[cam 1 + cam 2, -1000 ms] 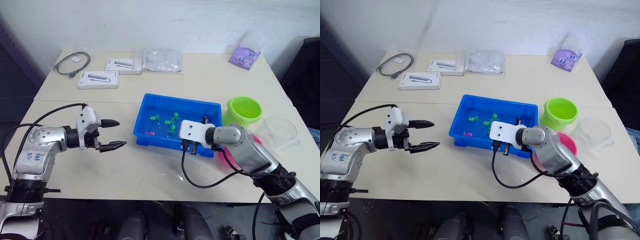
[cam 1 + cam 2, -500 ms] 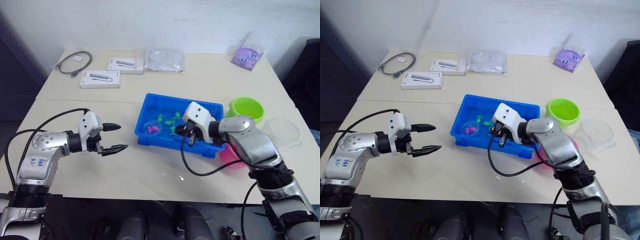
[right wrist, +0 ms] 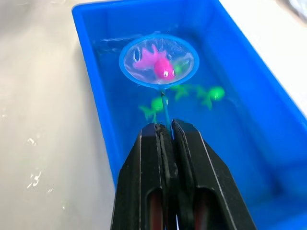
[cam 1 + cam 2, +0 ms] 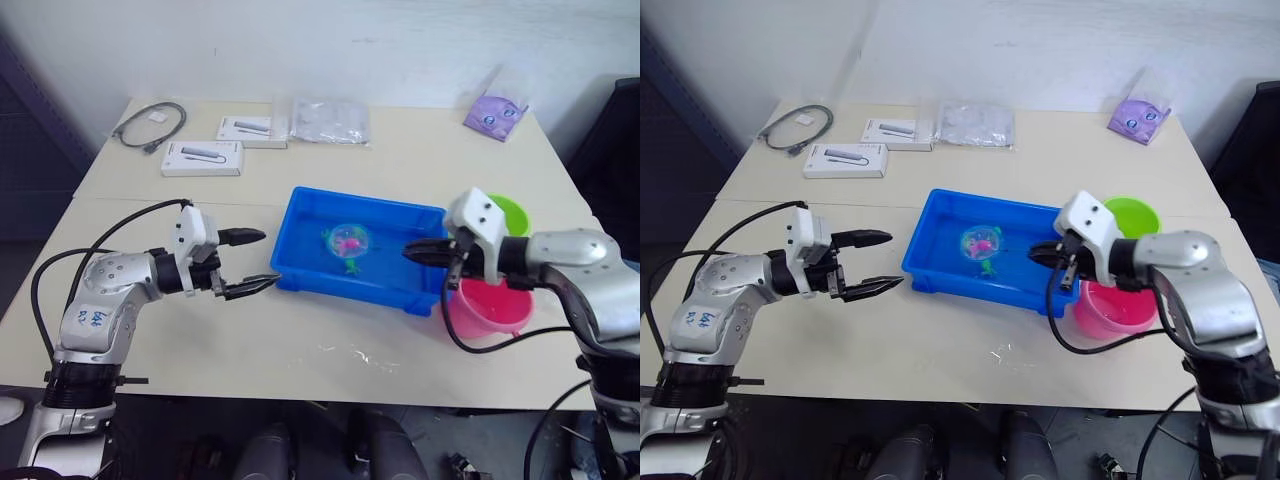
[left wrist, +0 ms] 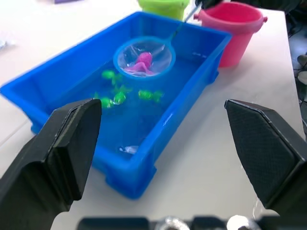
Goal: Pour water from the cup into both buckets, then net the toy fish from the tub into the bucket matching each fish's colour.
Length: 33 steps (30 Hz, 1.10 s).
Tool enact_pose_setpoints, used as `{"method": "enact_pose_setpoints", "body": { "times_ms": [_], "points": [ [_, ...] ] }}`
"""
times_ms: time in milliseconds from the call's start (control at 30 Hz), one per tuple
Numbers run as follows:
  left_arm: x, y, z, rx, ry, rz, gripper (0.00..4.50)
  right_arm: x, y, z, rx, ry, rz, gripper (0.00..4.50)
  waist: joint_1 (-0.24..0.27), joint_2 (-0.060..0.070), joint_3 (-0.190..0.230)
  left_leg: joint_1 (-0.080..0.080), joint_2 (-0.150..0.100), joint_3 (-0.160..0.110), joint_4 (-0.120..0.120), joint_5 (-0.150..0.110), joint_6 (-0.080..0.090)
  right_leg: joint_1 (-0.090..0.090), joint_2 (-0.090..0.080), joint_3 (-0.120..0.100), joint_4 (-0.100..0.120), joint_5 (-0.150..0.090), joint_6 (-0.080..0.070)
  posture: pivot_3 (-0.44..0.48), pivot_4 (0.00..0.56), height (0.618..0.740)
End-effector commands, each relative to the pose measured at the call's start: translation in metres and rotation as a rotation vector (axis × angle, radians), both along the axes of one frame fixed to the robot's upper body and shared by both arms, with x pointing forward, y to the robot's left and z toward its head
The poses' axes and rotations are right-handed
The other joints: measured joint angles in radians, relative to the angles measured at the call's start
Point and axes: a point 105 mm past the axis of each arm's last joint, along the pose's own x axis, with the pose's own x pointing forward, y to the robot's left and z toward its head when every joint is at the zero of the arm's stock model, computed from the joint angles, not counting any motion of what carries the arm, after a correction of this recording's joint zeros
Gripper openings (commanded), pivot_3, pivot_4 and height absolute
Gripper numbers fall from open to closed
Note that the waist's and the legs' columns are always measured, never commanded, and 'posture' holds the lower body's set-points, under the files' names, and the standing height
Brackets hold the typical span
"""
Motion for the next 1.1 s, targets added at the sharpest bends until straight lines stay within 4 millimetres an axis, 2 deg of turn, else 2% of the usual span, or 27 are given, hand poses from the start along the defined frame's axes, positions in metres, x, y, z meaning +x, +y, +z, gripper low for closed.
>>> {"method": "enact_pose_setpoints", "body": {
  "times_ms": [33,200,267,400,500,600,733,833,933,1000,1100],
  "points": [
    [0.009,0.007,0.011,-0.007,-0.045,0.041,4.41,-0.006,-0.011,0.015,0.074,-0.116,-0.076,0.00,-0.001,0.000,0.000,0.001,0.000,0.001,0.000,0.000,0.000,0.000,0.000,0.001,0.000,0.000,0.000,0.000,0.150,0.740],
    [0.013,0.004,0.010,-0.010,-0.038,0.019,4.41,-0.006,-0.026,0.007,0.110,-0.187,-0.209,0.00,-0.003,0.000,0.000,0.002,0.000,0.002,0.000,0.000,0.000,0.000,0.001,0.002,0.002,0.000,0.000,0.000,0.150,0.740],
    [0.013,-0.002,0.010,-0.018,-0.029,-0.016,4.41,-0.013,-0.031,0.009,0.110,-0.195,-0.206,0.00,0.000,0.000,0.000,0.001,0.000,0.002,0.000,0.000,0.000,0.000,0.001,0.002,0.002,0.000,0.000,0.000,0.150,0.740],
    [0.009,-0.017,0.015,-0.079,-0.002,-0.101,4.41,-0.033,-0.048,0.023,0.130,-0.181,-0.200,0.00,0.012,0.000,0.000,0.001,-0.001,0.002,0.001,0.001,0.000,0.000,0.001,0.002,0.001,0.000,0.001,0.000,0.150,0.740],
    [0.004,-0.024,0.010,-0.061,0.012,-0.153,4.41,-0.043,-0.057,0.027,0.147,-0.181,-0.226,0.00,0.021,0.000,0.000,0.002,-0.001,0.001,0.001,0.001,0.001,0.002,0.001,0.001,-0.001,0.001,0.001,0.000,0.150,0.740],
    [0.007,-0.030,0.008,-0.109,0.019,-0.132,4.41,-0.064,-0.073,0.032,0.189,-0.211,-0.308,0.00,0.025,0.000,0.000,0.002,0.000,0.001,0.000,0.001,0.001,0.003,0.001,0.001,-0.001,0.001,0.001,0.000,0.150,0.740],
    [0.002,-0.041,-0.002,-0.081,0.033,-0.190,4.41,-0.092,-0.079,0.034,0.238,-0.217,-0.315,0.00,0.025,0.000,0.000,0.003,-0.001,0.000,0.000,0.001,0.001,0.004,0.001,0.001,-0.001,0.001,0.002,0.000,0.150,0.740],
    [0.002,-0.054,0.005,-0.105,-0.018,-0.245,4.41,-0.113,-0.094,0.027,0.173,-0.227,-0.373,0.00,0.026,0.000,0.000,0.006,-0.001,-0.001,0.000,0.000,0.002,0.010,0.001,0.001,-0.003,0.001,0.002,0.000,0.150,0.740],
    [0.004,-0.059,0.009,-0.135,-0.036,-0.258,4.41,-0.125,-0.105,0.022,0.134,-0.246,-0.429,0.00,0.024,0.000,0.000,0.009,-0.001,-0.001,0.000,-0.001,0.003,0.013,0.001,0.002,-0.006,0.002,0.003,0.000,0.150,0.740],
    [0.004,-0.066,0.011,-0.143,-0.037,-0.289,4.41,-0.130,-0.118,0.019,0.044,-0.347,-0.484,0.00,0.020,0.000,0.000,0.012,-0.001,0.001,0.000,-0.001,0.004,0.015,0.001,0.004,-0.009,0.002,0.004,0.000,0.150,0.740],
    [0.003,-0.075,0.006,-0.150,-0.012,-0.329,4.41,-0.141,-0.134,-0.001,-0.102,-0.404,-0.544,0.00,0.021,0.001,0.000,0.015,-0.001,0.002,-0.002,-0.001,0.004,0.016,0.001,0.004,-0.009,0.002,0.004,0.000,0.150,0.740]
  ]
}}
